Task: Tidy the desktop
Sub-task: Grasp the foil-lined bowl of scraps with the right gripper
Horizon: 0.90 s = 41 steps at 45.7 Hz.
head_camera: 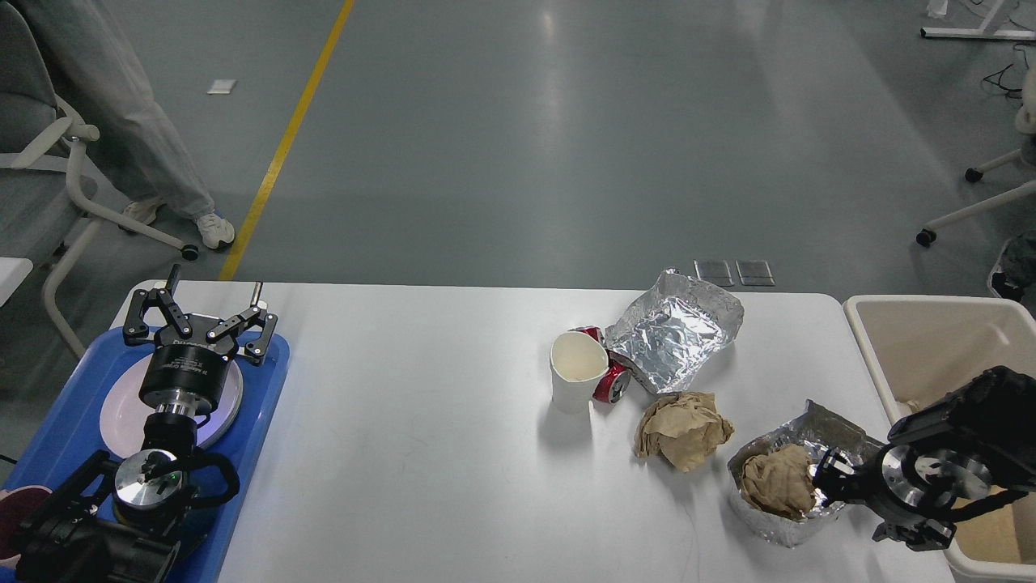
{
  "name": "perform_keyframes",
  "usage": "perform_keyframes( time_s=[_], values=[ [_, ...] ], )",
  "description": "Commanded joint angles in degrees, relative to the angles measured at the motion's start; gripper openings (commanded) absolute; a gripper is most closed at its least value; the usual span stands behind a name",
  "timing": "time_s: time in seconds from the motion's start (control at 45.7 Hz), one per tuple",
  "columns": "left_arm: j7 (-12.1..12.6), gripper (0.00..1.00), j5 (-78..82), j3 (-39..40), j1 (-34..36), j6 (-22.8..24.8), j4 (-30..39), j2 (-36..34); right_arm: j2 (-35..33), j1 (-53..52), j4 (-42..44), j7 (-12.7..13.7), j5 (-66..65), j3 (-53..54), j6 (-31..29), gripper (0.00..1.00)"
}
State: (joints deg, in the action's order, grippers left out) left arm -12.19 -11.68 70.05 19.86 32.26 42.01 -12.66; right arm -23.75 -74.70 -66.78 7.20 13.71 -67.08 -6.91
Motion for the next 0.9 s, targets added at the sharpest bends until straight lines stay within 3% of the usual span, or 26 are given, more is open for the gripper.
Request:
perform_keyframes(
  time_s=[0.0,0.613,0.7,0.875],
  values=[
    [0.0,0.96,0.0,0.0,0.0,0.0,0.0,0.0,0.0,0.0,-0.6,0.0,0.0,0.7,0.0,0.00],
    [0.0,0.96,0.0,0.0,0.0,0.0,0.0,0.0,-0.8,-0.9,-1.6,0.0,0.7,1.2,-1.2,0.00],
    [0.0,0.96,0.0,0.0,0.0,0.0,0.0,0.0,-4.4,-5.3,-7.3,0.0,0.7,1.1,-2.8,0.00],
    [0.0,0.96,0.0,0.0,0.0,0.0,0.0,0.0,-10.4,-24.6,-23.0,0.0,0.7,-5.2,-4.2,0.00]
  ],
)
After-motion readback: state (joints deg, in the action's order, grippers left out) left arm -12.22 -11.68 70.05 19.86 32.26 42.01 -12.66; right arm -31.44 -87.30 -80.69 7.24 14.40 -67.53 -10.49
